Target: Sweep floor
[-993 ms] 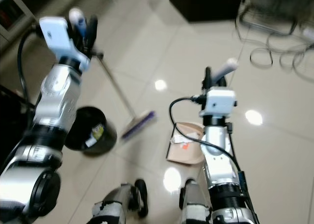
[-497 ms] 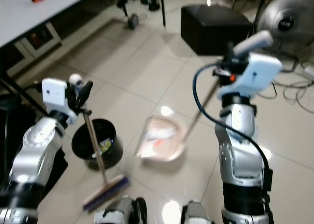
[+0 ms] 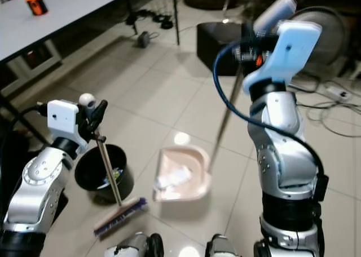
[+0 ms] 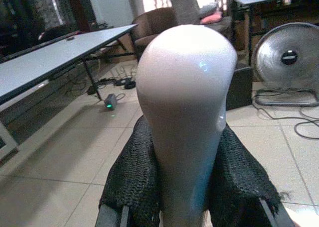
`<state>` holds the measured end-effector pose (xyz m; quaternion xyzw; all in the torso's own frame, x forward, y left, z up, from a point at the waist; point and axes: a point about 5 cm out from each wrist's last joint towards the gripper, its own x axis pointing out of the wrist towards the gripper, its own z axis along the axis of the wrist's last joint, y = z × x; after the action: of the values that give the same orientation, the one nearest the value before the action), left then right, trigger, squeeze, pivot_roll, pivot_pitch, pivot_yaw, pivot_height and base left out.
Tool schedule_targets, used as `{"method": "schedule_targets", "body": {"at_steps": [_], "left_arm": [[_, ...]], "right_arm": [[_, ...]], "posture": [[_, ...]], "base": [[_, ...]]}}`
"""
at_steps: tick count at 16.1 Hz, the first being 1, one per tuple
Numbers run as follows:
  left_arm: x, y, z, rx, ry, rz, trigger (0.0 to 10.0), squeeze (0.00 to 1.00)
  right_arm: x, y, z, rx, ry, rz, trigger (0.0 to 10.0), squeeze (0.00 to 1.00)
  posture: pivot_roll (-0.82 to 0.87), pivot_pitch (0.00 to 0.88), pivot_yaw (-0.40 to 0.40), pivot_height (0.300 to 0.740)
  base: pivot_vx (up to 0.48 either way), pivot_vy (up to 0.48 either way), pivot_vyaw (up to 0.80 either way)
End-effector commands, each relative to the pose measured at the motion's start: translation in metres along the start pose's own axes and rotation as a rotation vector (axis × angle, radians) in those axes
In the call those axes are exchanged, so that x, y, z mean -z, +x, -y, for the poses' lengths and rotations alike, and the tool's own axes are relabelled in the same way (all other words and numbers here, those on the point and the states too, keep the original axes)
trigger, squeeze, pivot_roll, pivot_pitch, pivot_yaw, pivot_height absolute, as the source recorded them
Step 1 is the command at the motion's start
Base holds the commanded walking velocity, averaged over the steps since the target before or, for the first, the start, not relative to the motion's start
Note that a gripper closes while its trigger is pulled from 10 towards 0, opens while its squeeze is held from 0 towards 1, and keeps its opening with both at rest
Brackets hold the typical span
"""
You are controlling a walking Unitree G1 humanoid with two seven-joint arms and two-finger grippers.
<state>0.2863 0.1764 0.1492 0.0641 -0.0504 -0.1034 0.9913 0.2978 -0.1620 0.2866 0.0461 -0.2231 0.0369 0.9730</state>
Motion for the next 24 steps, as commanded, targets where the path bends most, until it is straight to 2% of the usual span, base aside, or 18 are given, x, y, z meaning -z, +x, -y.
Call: {"method": "schedule_targets", "body": {"at_steps": [1,9,18,20,22,24], "left_arm": [[-0.006,-0.004,-0.004,-0.018,0.036,0.013,10.0,0.0],[-0.006,-0.007,-0.001,-0.024,0.041,0.0,10.0,0.0],[-0.006,-0.003,0.0,-0.021,0.033,0.001,10.0,0.0],[-0.006,-0.004,0.001,-0.022,0.075,0.003,10.0,0.0],[-0.008,-0.005,0.003,-0.022,0.126,0.013,10.0,0.0],[-0.008,-0.005,0.004,-0.029,0.114,0.013,10.0,0.0]], "right_arm": [[-0.018,0.002,-0.001,-0.015,0.018,0.047,10.0,0.0],[-0.028,0.007,0.003,0.01,0.104,0.044,10.0,0.0],[-0.027,0.006,0.005,0.018,0.1,0.023,10.0,0.0],[-0.027,0.007,0.004,0.016,0.098,0.019,10.0,0.0],[-0.028,0.008,0.004,0.014,0.1,0.02,10.0,0.0],[-0.029,0.009,0.004,0.013,0.098,0.025,10.0,0.0]], "posture": [[-0.01,0.044,0.095,0.74],[-0.02,0.029,0.093,0.74],[-0.02,0.021,0.082,0.74],[-0.02,0.022,0.074,0.74],[-0.02,0.023,0.069,0.74],[-0.02,0.023,0.068,0.74]], "base": [[0.0,0.424,0.0],[0.0,0.456,0.0],[0.0,0.476,0.0],[0.0,0.0,0.0],[0.0,-0.48,0.0],[0.0,-0.48,0.0]]}}
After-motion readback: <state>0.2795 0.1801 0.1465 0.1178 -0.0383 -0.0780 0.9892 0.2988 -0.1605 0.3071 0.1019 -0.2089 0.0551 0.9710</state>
